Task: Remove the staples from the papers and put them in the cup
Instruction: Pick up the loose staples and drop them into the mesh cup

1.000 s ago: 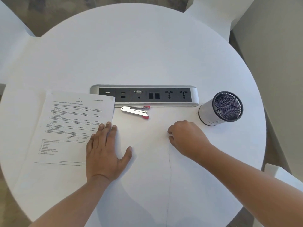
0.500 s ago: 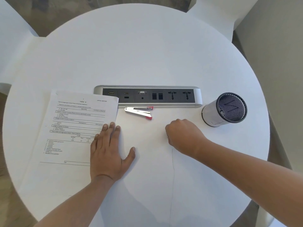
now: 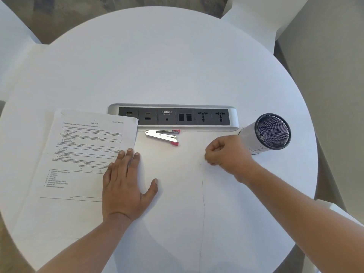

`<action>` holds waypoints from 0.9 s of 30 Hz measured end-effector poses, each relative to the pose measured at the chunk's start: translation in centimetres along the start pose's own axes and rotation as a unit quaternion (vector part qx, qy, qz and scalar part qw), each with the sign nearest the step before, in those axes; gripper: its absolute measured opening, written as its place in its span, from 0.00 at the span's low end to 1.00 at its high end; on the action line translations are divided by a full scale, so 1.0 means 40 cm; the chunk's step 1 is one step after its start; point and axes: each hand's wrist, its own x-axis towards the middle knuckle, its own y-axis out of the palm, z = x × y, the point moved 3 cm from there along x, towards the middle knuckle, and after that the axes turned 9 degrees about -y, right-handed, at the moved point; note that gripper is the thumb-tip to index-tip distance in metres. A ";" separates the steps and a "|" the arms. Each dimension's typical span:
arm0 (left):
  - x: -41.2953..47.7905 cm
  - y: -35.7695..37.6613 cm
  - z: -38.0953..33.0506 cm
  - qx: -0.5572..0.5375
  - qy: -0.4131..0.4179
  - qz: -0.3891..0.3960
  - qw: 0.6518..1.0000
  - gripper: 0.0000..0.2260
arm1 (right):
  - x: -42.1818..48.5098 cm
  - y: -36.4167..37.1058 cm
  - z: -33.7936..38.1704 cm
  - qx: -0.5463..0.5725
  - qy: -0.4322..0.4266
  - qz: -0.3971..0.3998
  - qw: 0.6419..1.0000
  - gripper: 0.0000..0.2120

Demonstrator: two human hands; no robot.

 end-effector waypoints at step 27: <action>-0.001 0.000 -0.001 -0.002 0.001 -0.005 1.000 0.37 | -0.038 -0.053 0.069 -0.356 -0.237 0.031 0.904 0.09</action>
